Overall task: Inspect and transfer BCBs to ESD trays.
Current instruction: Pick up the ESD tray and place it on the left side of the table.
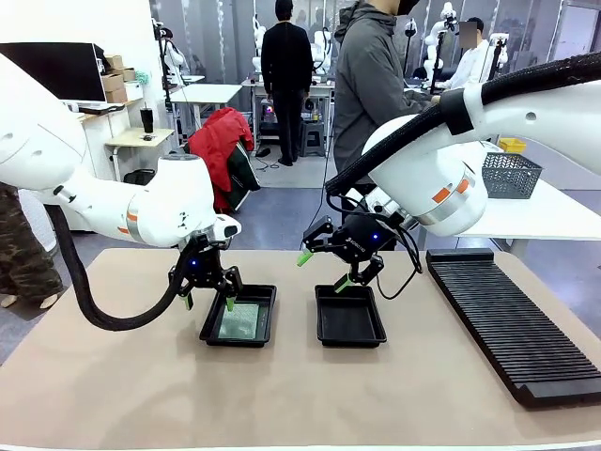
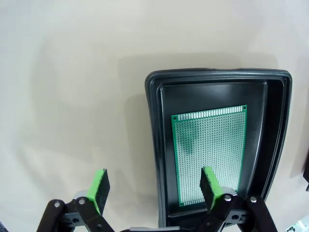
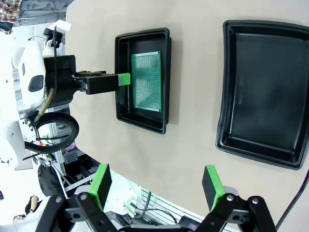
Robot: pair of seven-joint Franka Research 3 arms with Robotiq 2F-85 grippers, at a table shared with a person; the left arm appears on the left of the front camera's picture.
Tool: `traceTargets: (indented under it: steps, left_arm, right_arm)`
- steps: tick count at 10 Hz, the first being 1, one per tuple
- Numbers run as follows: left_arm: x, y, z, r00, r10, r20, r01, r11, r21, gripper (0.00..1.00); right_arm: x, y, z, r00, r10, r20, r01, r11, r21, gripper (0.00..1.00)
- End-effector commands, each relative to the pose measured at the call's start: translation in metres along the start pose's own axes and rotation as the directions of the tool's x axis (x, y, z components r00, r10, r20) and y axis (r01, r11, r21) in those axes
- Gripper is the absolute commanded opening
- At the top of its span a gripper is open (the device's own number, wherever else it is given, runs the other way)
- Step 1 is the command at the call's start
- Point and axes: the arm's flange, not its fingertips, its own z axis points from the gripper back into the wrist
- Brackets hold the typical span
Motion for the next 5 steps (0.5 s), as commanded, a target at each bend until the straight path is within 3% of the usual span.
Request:
traceTargets:
  steps: [1,5]
  left_arm:
    - [0.0032,-0.0047,-0.0061,1.0,0.016,0.01,-0.016,1.0,0.016,1.0]
    - [0.0003,-0.0003,-0.0026,1.0,0.0,-0.004,0.0,1.0,0.0,1.0]
  right_arm:
    - [0.0023,0.0011,-0.0008,1.0,-0.007,0.0,0.007,1.0,-0.013,1.0]
    - [0.0023,0.0011,-0.0008,1.0,-0.007,0.0,0.007,1.0,-0.013,1.0]
